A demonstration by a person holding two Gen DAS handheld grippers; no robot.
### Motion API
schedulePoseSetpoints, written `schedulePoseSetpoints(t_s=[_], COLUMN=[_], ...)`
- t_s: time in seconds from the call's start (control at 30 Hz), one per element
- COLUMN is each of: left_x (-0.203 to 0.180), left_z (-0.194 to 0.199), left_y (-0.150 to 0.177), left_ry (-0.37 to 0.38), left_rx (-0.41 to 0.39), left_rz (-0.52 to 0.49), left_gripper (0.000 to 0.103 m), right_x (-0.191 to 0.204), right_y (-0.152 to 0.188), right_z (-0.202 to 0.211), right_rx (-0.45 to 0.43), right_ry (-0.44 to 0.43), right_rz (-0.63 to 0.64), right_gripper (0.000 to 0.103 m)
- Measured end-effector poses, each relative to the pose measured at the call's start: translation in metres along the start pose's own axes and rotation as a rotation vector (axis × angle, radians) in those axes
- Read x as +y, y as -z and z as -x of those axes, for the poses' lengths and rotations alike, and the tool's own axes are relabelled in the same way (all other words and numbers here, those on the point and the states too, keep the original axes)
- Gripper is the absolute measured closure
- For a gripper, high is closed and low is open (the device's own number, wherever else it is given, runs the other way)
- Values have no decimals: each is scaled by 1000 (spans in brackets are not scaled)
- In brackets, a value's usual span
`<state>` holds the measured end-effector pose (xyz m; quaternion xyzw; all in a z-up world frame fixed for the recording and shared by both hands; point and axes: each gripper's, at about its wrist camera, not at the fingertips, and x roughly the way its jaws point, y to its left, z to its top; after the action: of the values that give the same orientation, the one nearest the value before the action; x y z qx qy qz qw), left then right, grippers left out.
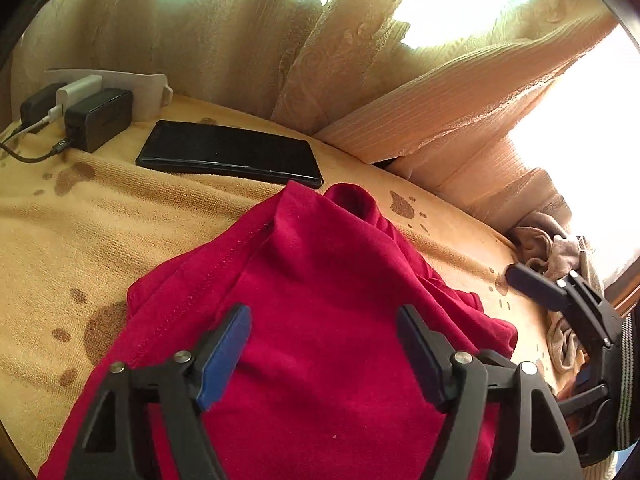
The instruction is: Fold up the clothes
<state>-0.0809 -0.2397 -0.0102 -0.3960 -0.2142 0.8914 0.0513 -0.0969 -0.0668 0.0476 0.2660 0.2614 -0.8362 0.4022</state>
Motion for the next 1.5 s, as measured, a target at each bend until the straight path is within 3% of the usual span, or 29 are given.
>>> schedulePoseSetpoints(t_s=[0.07, 0.17, 0.3, 0.37, 0.47, 0.6, 0.77, 0.87, 0.93, 1.07, 1.17, 1.27, 1.37, 1.43, 1.47, 1.5], left_x=[2, 6, 11, 14, 14, 6, -4, -7, -8, -2, 5, 5, 2, 1, 2, 2], left_z=[0, 0, 0, 0, -1, -9, -22, -39, -46, -43, -40, -40, -41, -40, -41, -41], left_y=[0, 0, -1, -1, -5, -12, -25, -31, -34, -37, -38, -38, -39, -40, -40, -40], left_ry=[17, 42, 76, 93, 93, 44, 31, 41, 35, 58, 66, 67, 56, 58, 60, 62], left_rx=[-1, -3, -5, -6, 20, 85, 86, 96, 92, 72, 37, 19, 27, 33, 34, 35], left_rz=[11, 28, 50, 61, 71, 33, 4, 14, 18, 50, 64, 64, 52, 57, 61, 66], left_gripper=[25, 25, 23, 23, 23, 23, 23, 23, 23, 23, 23, 23, 23, 23, 23, 23], right_x=[-1, -20, -55, -64, -56, -37, -24, -26, -32, -63, -84, -91, -96, -91, -83, -74], right_y=[9, 24, 35, 40, 43, 37, 34, 35, 34, 35, 45, 50, 42, 42, 42, 42], right_z=[-14, -17, 0, 5, 8, 11, -9, -15, -14, 2, 0, 5, 25, 31, 30, 25], right_rx=[55, 56, -40, -55, -34, -53, 35, 62, 64, 20, 39, -9, -99, -83, -61, -35], right_ry=[-9, -85, -197, -178, -105, -147, -163, -155, -121, -17, 72, 18, -107, -176, -188, -186], right_rz=[-11, -126, -284, -293, -170, -12, 85, 66, 29, -102, -165, -202, -218, -171, -137, -104], right_gripper=[78, 80, 80, 80, 80, 80, 80, 82, 99, 102, 103, 103, 99, 84, 60, 29])
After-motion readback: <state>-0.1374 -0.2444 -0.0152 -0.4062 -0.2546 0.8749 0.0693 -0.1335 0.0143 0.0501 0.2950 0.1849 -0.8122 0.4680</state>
